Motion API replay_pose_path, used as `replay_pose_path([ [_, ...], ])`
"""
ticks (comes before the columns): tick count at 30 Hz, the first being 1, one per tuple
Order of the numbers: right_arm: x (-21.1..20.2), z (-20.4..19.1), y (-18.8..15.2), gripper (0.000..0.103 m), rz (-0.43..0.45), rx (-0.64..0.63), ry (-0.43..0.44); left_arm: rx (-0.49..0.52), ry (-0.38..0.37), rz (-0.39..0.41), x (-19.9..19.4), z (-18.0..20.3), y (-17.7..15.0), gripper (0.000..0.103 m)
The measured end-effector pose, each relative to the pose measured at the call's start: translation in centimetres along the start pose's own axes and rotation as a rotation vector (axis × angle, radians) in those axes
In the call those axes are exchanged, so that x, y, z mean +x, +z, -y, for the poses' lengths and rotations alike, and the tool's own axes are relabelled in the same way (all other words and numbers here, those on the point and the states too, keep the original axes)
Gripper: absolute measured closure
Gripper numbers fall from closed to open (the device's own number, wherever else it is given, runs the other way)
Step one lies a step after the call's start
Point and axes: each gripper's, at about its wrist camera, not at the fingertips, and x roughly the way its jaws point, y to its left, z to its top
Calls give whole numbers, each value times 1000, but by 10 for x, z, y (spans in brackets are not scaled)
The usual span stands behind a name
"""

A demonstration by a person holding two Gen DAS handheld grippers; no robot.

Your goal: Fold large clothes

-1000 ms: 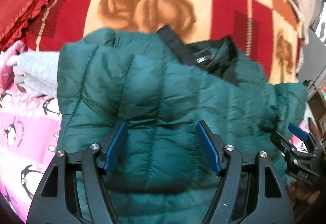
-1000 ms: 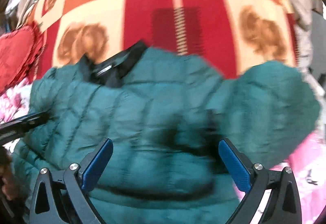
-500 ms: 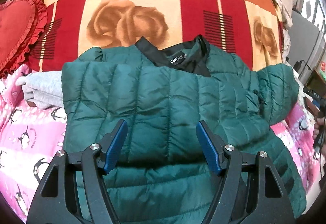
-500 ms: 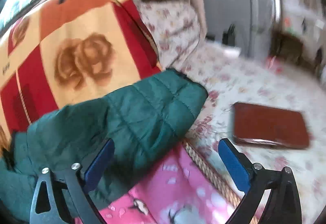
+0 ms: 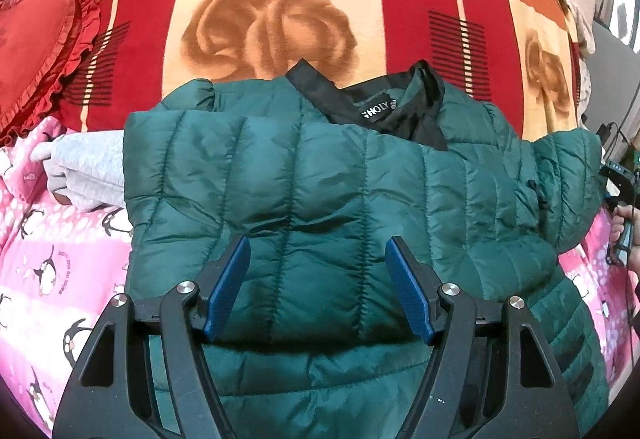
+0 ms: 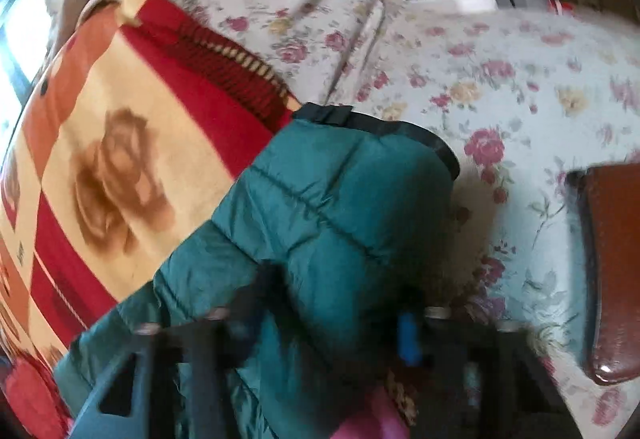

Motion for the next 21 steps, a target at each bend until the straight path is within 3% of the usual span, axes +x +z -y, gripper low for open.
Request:
replay_pose_path([
  [3, -15, -7, -3, 84, 70, -55, -42, -20, 2, -14, 5, -4, 1, 33],
  [11, -99, -42, -33, 87, 215, -194, -191, -84, 36, -18, -3, -21, 3, 33],
  [16, -152, -92, -89, 88, 252, -228, -90, -89, 79, -20, -19, -30, 3, 33],
  [21, -154, -153, -173, 88, 161, -277, 76, -16, 298, -53, -22, -40, -1, 33],
])
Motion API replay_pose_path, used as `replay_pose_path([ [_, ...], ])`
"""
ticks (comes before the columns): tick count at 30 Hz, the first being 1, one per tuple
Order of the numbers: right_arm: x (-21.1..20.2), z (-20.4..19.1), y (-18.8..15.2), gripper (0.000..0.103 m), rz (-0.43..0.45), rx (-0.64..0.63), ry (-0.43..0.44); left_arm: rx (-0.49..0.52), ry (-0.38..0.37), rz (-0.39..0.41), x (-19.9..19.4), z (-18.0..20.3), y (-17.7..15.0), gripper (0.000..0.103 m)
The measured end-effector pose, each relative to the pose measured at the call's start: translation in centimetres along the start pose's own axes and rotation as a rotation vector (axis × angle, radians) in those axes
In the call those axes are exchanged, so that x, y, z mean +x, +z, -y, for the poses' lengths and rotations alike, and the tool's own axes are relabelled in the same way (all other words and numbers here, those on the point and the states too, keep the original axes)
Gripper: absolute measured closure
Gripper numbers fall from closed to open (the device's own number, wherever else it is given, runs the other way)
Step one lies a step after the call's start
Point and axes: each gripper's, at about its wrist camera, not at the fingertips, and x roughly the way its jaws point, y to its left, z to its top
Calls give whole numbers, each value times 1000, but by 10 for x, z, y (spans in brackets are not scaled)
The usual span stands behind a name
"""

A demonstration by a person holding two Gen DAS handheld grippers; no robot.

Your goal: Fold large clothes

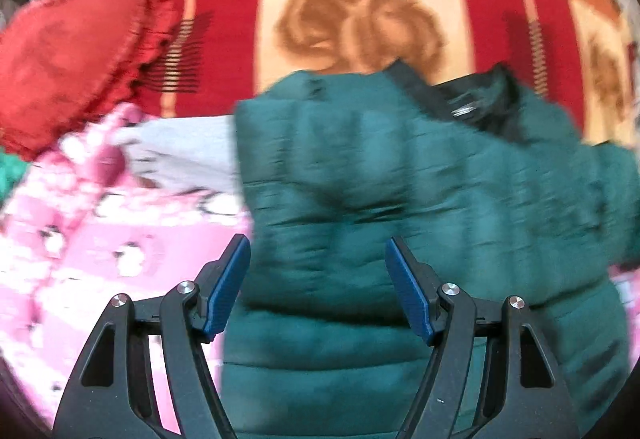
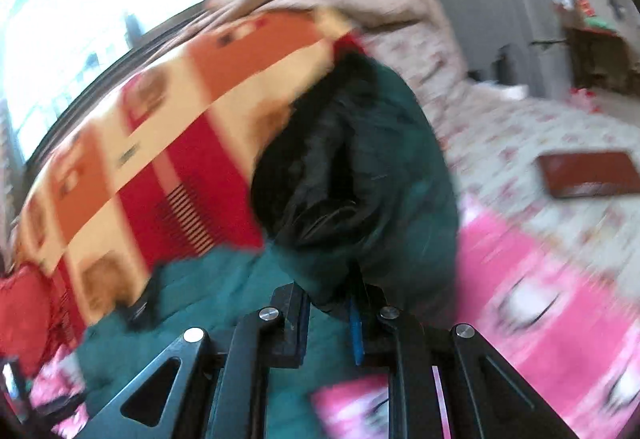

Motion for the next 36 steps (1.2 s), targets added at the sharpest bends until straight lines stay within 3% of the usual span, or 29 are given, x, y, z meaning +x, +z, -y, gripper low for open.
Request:
replay_pose_path([
  [3, 20, -41, -38, 88, -79, -87, 69, 21, 101, -28, 9, -9, -5, 33],
  [6, 47, -75, -64, 88, -176, -126, 133, 8, 96, -58, 15, -20, -8, 33],
  [9, 67, -109, -80, 88, -233, -188, 204, -19, 59, -67, 15, -28, -8, 33],
  [13, 89, -145, -96, 88, -312, -275, 284, -85, -57, -71, 13, -31, -3, 33],
  [18, 104, -154, -109, 87, -386, -271, 353, -84, -102, -82, 18, -18, 0, 33],
  [23, 100, -158, -113, 87, -405, -269, 444, -81, -127, -102, 22, -8, -2, 33],
  [29, 85, -193, -132, 87, -447, -402, 598, -111, -252, -83, 18, -3, -1, 33],
  [32, 83, -209, -148, 87, -463, -498, 589, -106, -275, -81, 17, 0, 0, 33],
  [34, 84, -213, -152, 80, -474, -521, 578, -108, -290, -78, 18, 0, 1, 33],
  [36, 83, -213, -153, 54, -479, -511, 595, -116, -314, -74, 18, 1, 2, 33],
])
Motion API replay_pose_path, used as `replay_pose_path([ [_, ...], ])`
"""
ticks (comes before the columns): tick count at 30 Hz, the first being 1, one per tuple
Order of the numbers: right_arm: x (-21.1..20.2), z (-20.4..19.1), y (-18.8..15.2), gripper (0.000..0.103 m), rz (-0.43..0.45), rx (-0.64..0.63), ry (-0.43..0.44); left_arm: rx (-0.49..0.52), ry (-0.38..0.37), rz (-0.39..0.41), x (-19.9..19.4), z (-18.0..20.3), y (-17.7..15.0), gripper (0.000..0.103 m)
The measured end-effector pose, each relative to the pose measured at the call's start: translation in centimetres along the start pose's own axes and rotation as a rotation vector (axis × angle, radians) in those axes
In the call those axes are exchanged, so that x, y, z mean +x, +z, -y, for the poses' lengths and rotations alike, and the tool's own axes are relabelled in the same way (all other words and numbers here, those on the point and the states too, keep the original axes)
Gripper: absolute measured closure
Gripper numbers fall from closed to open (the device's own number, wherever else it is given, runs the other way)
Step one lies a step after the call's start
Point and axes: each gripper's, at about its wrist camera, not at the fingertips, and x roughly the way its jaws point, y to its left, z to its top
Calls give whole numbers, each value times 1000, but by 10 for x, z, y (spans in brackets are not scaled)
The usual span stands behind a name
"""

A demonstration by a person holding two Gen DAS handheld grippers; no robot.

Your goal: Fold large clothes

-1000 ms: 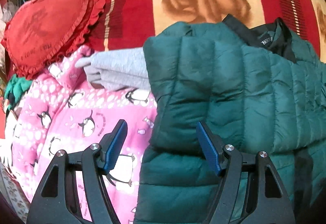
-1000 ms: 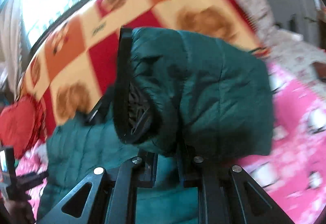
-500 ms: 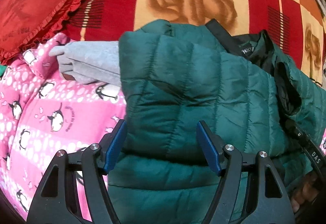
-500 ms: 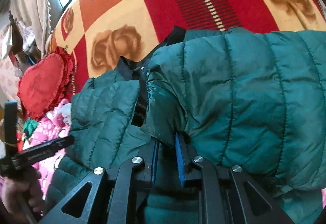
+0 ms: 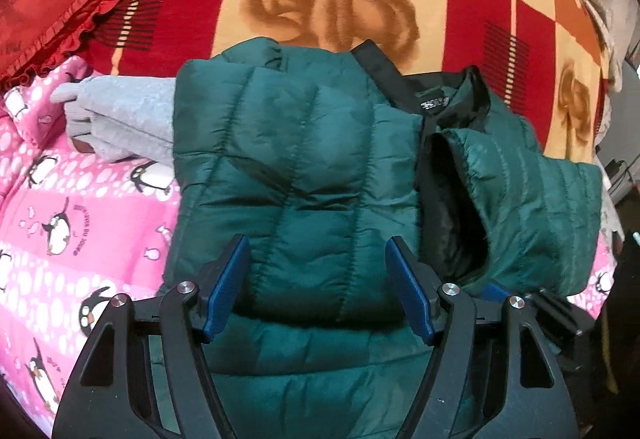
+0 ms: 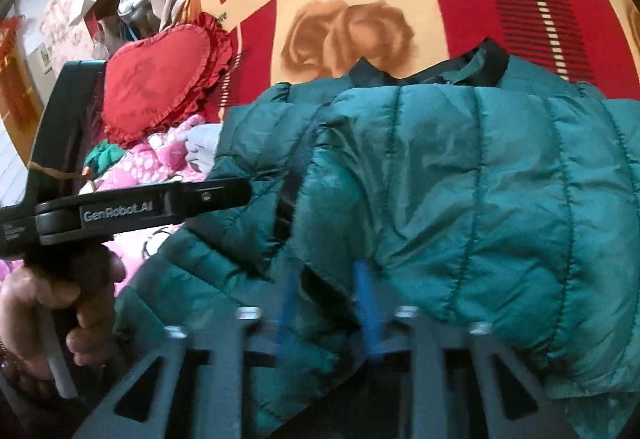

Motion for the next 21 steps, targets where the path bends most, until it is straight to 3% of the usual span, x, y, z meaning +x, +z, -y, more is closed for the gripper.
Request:
replay_pose_path([
  [3, -7, -4, -3, 38, 1, -3, -13, -3, -50, 15, -2, 6, 3, 33],
  [6, -20, -7, -6, 38, -12, -13, -52, 10, -102, 36, -5, 17, 6, 33],
  [14, -72, 19, -40, 37, -77, -10, -366, 100, -286, 39, 2, 61, -3, 33],
  [18, -81, 43, -72, 37, -139, 23, -347, 151, -323, 52, 11, 80, -10, 33],
  [20, -84, 43, -82, 32, -125, -4, -346, 174, -337, 67, 15, 85, -10, 34],
  [21, -85, 41, -85, 27, -121, -21, -352, 181, -337, 75, 17, 88, -10, 45],
])
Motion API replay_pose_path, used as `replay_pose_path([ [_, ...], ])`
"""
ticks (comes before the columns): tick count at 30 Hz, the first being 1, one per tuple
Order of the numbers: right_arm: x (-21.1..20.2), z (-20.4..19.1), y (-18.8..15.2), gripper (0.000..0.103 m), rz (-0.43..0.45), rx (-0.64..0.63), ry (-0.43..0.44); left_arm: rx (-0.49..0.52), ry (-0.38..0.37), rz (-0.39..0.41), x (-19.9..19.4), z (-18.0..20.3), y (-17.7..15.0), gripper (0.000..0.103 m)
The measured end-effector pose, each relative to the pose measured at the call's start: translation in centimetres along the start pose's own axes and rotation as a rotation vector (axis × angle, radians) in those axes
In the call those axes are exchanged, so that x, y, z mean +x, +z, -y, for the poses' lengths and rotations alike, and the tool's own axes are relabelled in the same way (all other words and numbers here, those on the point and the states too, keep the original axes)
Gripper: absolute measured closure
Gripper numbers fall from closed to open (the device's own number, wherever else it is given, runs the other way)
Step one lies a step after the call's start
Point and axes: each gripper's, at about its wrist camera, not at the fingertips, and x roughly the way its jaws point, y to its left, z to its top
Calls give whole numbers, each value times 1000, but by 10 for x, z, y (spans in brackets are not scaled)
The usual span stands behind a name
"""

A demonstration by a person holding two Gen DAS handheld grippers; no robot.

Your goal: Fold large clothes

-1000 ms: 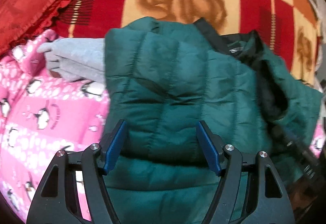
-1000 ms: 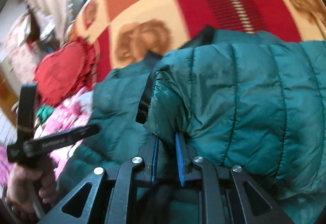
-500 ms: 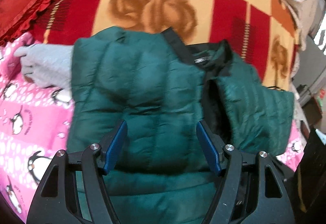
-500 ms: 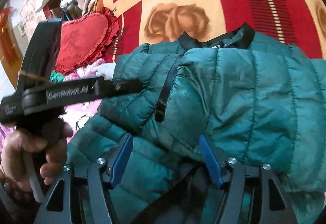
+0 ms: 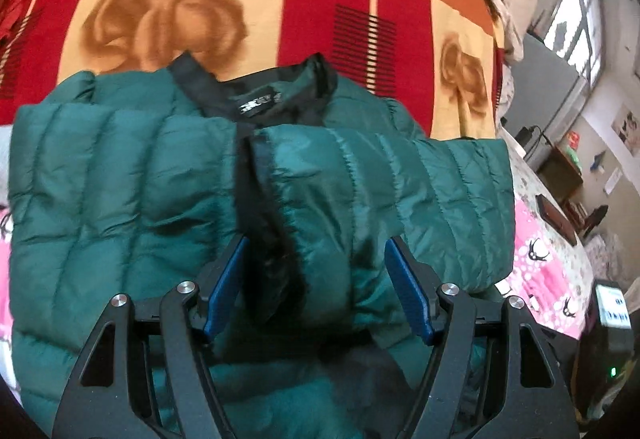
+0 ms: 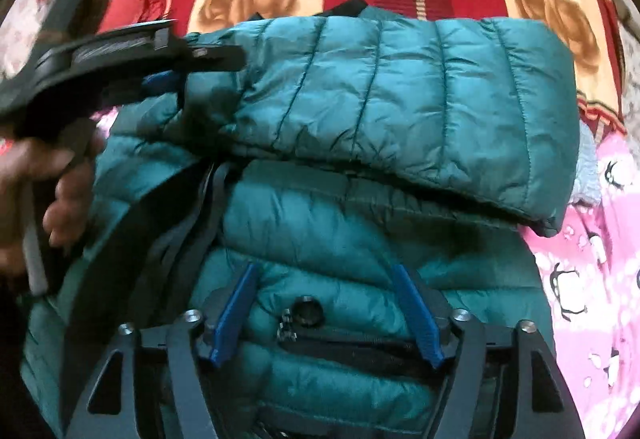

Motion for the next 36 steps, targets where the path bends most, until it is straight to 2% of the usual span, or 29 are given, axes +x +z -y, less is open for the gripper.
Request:
replay_pose_path([
  [1, 0, -1, -2, 25, 2, -16, -10, 7, -6, -4, 3, 2, 0, 56],
  [2, 0, -2, -4, 23, 1, -31, -20, 16, -8, -18, 7, 3, -1, 79],
  [3, 1, -1, -4, 21, -2, -32, -24, 22, 6, -28, 10, 4, -1, 88],
  [5, 3, 1, -4, 15, -16, -26, -34, 23, 13, -26, 11, 4, -4, 92],
  [9, 10, 3, -3, 5, -40, -9, -47, 14, 39, 26, -6, 0, -1, 94],
  [15, 17, 5, 0, 1, -62, 7, -45, -54, 66, 131, -51, -23, 15, 94],
  [18, 20, 5, 3, 1, -69, 9, -44, -93, 109, 161, -70, -43, 19, 94],
  [24, 13, 7, -4, 1, -65, 7, -44, -178, 200, 167, -91, -86, 17, 94],
  [31, 14, 5, -1, 1, -72, 14, -35, -237, 299, 147, -95, -111, 9, 94],
  [34, 14, 11, 2, 1, -76, 27, -18, -264, 285, 128, -92, -116, 8, 94],
  [36, 15, 10, 2, 1, -74, 21, -25, -276, 232, 108, -88, -116, 7, 94],
])
